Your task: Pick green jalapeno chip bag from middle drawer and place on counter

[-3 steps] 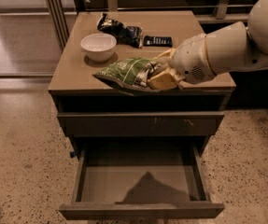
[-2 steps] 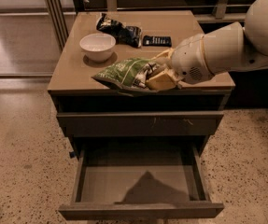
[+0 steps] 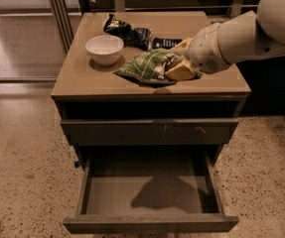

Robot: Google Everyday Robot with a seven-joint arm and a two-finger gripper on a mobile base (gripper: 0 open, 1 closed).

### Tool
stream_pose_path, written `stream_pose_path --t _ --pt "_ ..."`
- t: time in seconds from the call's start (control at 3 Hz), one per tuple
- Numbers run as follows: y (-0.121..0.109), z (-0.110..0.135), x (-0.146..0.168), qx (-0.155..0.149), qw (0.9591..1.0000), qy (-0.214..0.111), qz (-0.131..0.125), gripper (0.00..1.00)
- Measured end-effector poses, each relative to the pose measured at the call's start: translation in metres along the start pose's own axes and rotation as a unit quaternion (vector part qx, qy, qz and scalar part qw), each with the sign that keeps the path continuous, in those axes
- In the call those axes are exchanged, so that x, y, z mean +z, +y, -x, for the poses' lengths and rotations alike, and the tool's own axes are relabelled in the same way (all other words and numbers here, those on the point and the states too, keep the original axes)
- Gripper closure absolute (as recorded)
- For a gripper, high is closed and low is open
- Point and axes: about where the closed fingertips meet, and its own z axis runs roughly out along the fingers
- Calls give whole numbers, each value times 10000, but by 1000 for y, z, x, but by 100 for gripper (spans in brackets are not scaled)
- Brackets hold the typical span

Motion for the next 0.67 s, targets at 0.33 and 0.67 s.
stream_pose_path --t 0.33,0.67 --pt "-32 -11 8 -85 9997 57 -215 100" --pt "-54 -29 21 -34 9992 33 -396 100"
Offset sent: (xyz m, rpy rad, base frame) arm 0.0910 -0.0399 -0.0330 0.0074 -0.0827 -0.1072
